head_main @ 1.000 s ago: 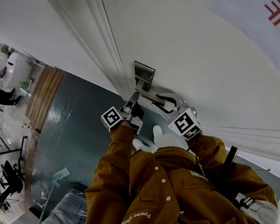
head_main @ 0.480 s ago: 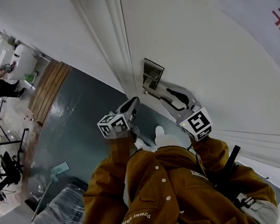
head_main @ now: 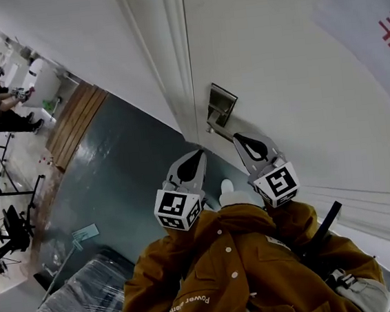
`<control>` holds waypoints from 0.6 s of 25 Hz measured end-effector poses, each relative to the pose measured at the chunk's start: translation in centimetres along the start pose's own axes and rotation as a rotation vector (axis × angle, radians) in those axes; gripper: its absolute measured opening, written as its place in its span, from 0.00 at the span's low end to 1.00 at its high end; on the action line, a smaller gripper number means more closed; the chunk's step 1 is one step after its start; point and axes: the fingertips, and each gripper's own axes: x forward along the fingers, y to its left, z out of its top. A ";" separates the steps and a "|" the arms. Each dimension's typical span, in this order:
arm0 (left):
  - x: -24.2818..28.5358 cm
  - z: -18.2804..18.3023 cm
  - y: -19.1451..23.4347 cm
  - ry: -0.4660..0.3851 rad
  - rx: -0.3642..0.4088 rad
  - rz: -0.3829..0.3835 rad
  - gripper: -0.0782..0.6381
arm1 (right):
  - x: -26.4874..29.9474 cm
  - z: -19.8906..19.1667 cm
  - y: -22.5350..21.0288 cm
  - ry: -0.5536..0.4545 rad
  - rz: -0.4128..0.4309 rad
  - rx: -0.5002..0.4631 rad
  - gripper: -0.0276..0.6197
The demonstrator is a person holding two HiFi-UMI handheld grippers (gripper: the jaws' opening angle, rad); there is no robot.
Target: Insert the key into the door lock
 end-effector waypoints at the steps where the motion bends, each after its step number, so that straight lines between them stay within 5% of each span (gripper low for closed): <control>1: -0.3 0.3 -0.5 -0.010 0.011 0.003 0.11 | 0.0 -0.3 0.2 0.004 0.002 0.012 0.05; 15: -1.6 1.7 -1.2 -0.052 0.010 0.012 0.11 | 0.6 -1.0 1.6 0.017 0.051 0.049 0.05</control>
